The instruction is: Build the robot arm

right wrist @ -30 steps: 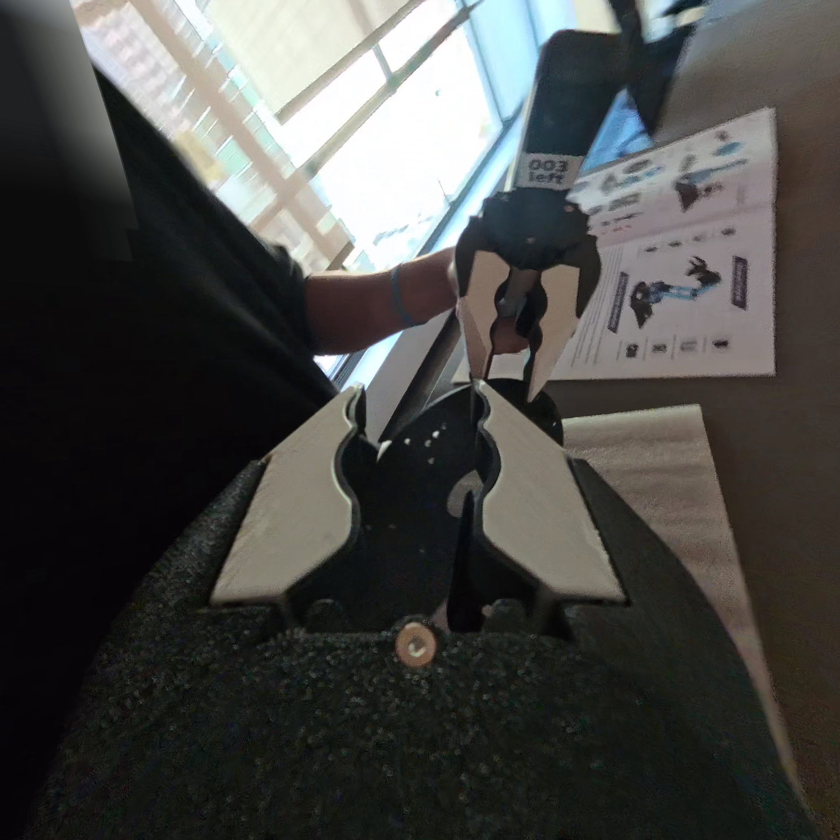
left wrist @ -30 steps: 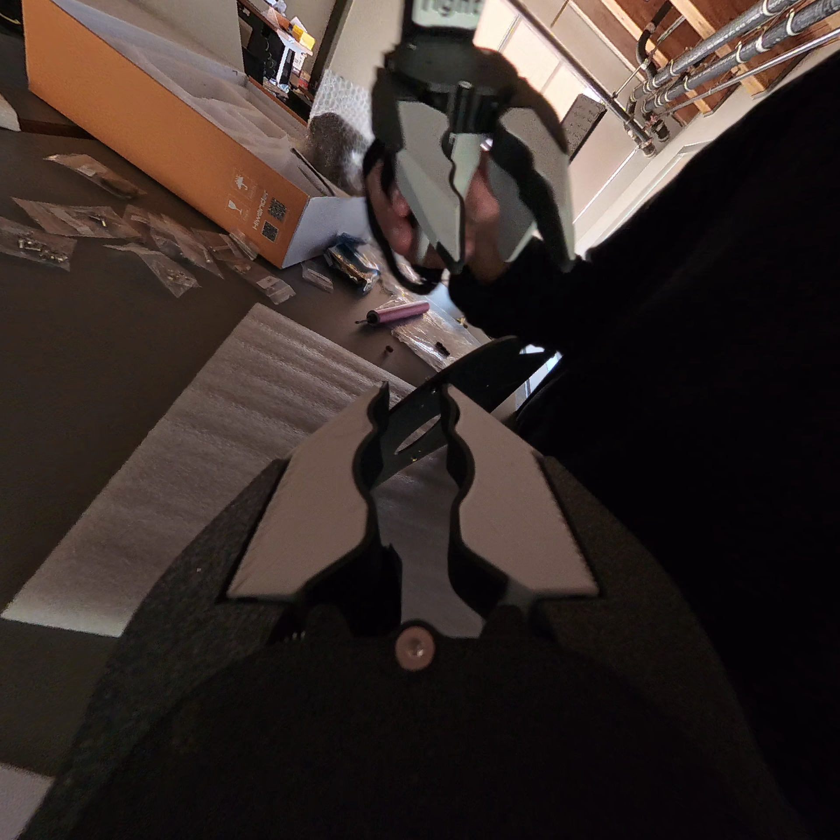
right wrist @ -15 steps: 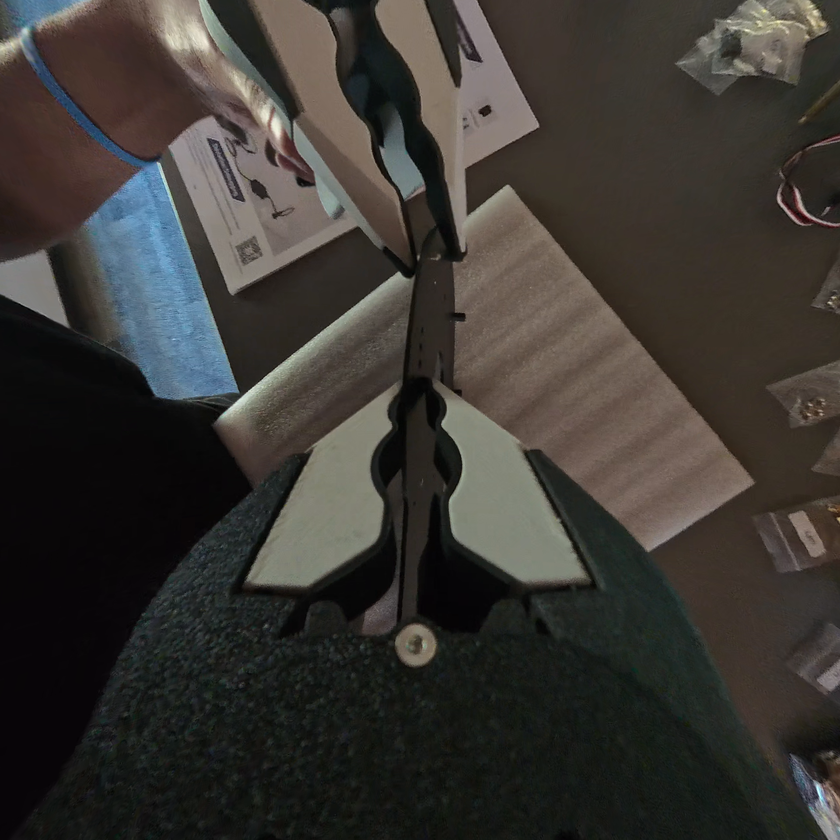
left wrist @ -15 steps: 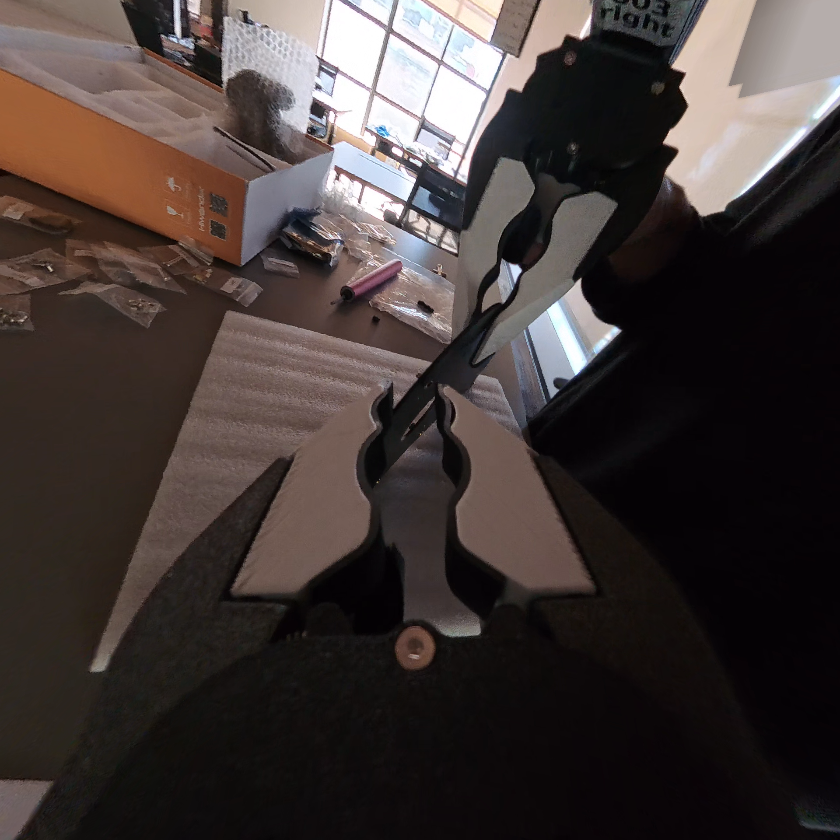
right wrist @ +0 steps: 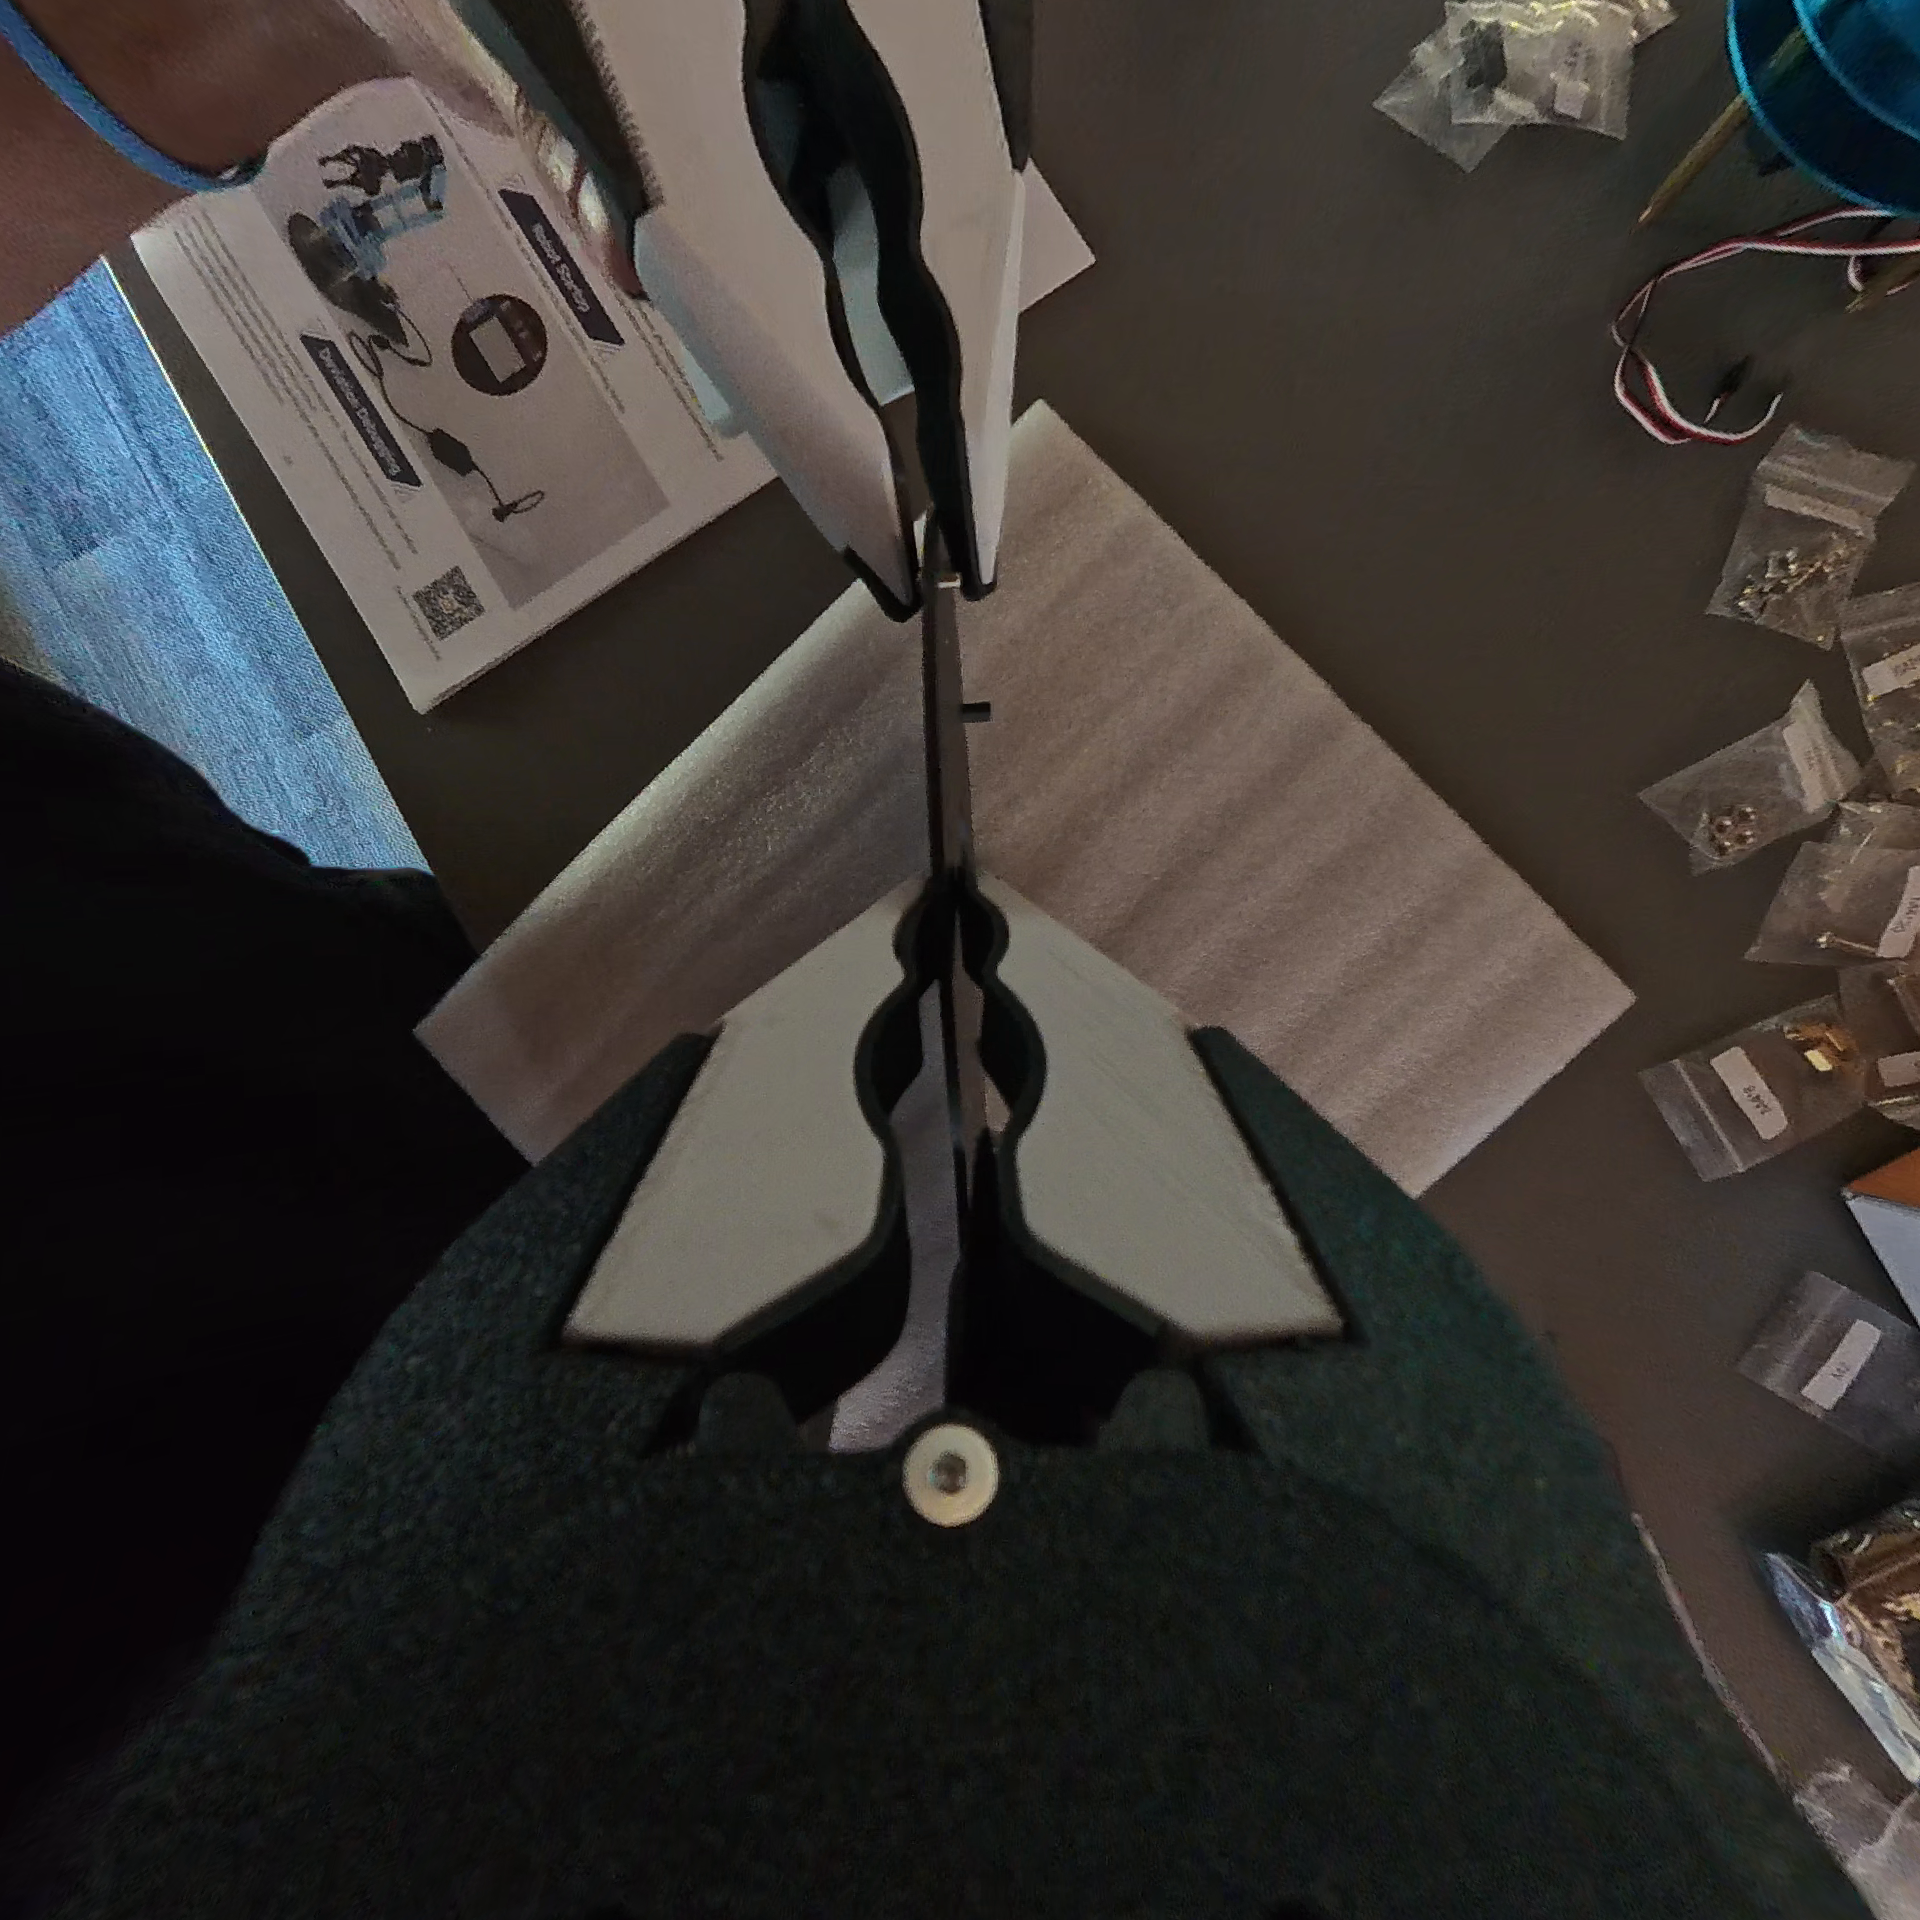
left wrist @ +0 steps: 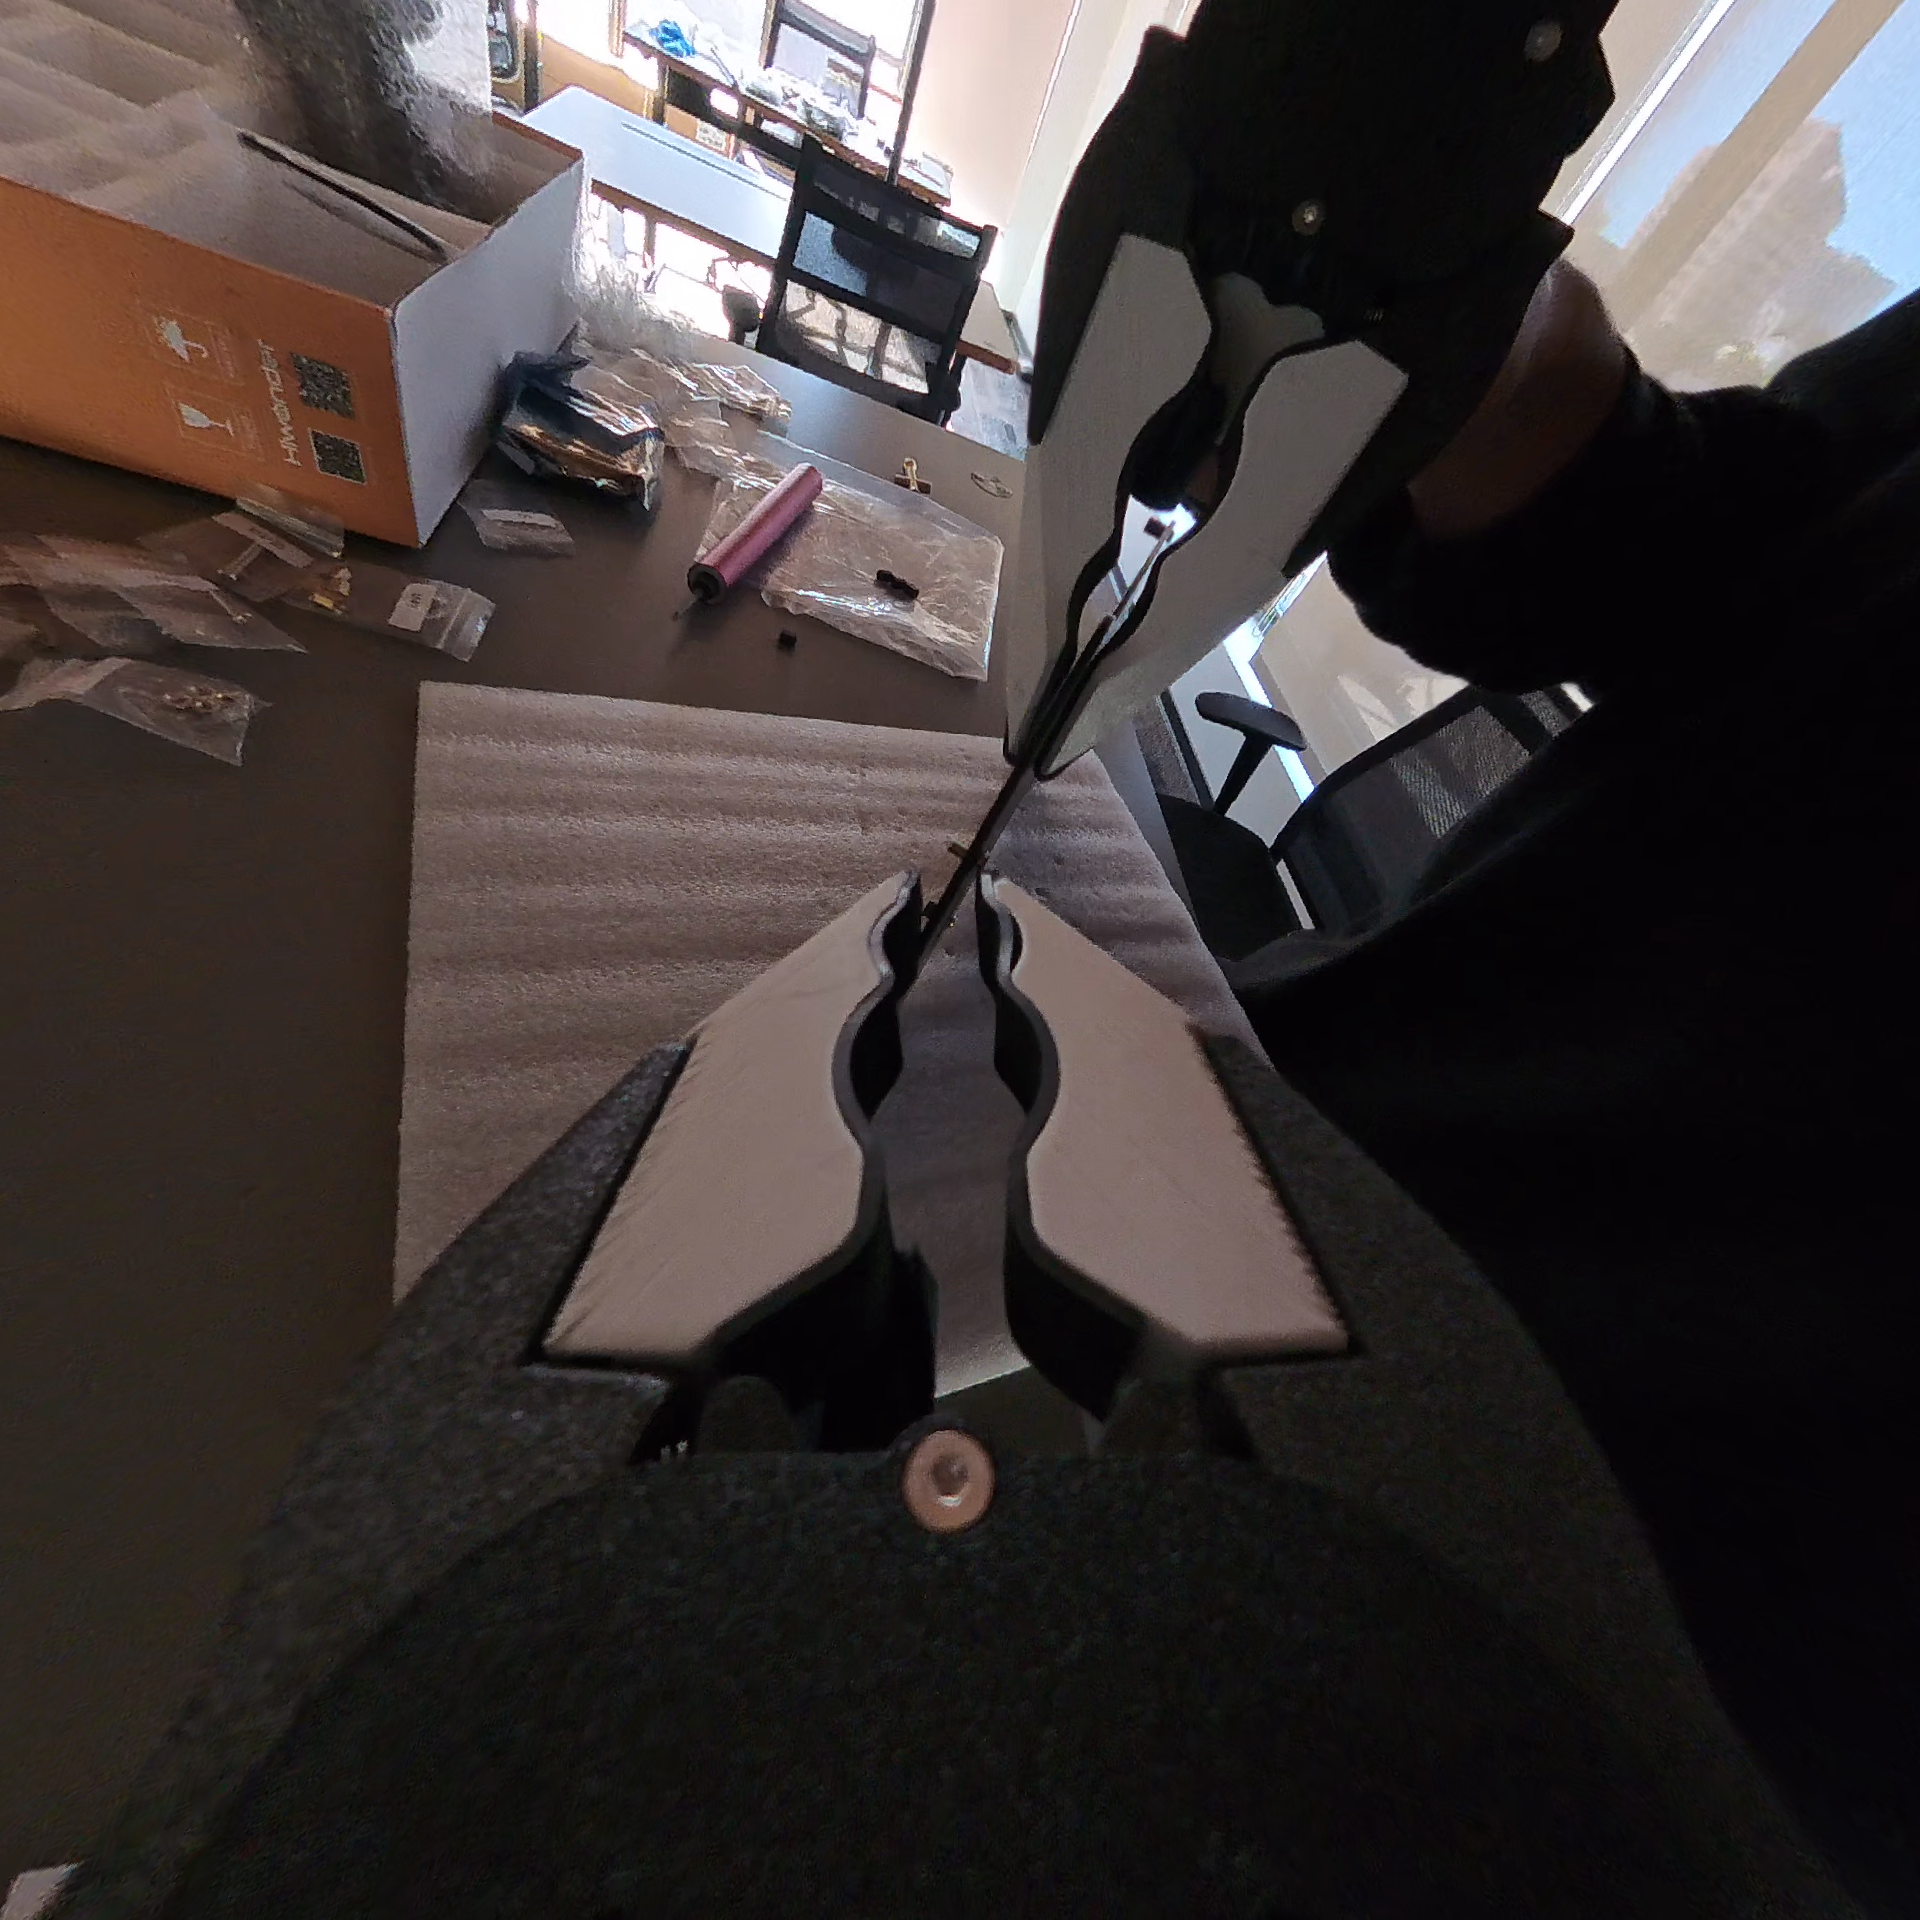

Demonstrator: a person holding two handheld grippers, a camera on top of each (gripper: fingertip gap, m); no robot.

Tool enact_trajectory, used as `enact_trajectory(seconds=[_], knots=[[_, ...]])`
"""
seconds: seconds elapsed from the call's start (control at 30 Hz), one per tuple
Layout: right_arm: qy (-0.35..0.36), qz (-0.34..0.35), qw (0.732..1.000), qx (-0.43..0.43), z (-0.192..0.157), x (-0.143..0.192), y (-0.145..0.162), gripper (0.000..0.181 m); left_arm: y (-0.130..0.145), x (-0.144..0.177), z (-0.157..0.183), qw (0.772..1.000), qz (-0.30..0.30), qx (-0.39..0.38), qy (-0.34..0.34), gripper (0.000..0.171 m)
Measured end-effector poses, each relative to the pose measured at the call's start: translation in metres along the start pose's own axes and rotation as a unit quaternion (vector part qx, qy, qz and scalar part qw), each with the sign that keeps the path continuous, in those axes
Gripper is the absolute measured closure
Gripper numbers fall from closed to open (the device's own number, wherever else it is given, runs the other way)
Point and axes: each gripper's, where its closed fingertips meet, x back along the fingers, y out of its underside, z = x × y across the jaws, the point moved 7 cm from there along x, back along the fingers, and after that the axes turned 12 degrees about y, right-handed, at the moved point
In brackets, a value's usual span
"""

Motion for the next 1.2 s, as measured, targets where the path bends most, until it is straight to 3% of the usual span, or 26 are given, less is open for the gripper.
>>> enact_trajectory(seconds=[0.23, 0.37, 0.47, 0.6, 0.7, 0.8, 0.93, 1.2], knots=[[-0.016, 0.029, 0.999, -0.018, -0.002, 0.002, 0.0, 0.17, 0.001, 0.0, 0.005, 1.0, -0.004, 0.019, 0.001, 0.162], [-0.049, 0.102, 0.992, -0.062, 0.007, 0.036, 0.005, 0.162, 0.002, 0.0, 0.007, 0.999, -0.002, 0.031, -0.009, 0.161], [-0.02, 0.126, 0.986, -0.107, 0.047, 0.072, 0.039, 0.157, 0.003, 0.0, 0.009, 0.999, -0.001, 0.03, -0.024, 0.162], [0.11, 0.088, 0.978, -0.155, 0.134, 0.098, 0.126, 0.155, 0.005, 0.0, 0.014, 0.999, -0.007, 0.024, -0.032, 0.163], [0.084, 0.045, 0.984, -0.152, 0.16, 0.07, 0.18, 0.153, 0.007, 0.0, 0.016, 0.999, -0.001, 0.03, -0.032, 0.163], [0.025, 0.01, 0.993, -0.111, 0.155, 0.023, 0.203, 0.154, 0.008, 0.0, 0.018, 0.999, -0.004, 0.03, -0.031, 0.162], [0.023, -0.023, 0.996, -0.08, 0.146, -0.013, 0.212, 0.159, 0.008, 0.0, 0.018, 0.999, -0.008, 0.037, -0.035, 0.162], [0.06, 0.012, 0.99, -0.128, 0.141, -0.028, 0.216, 0.164, 0.006, -0.001, 0.017, 0.998, -0.007, 0.047, -0.043, 0.162]])
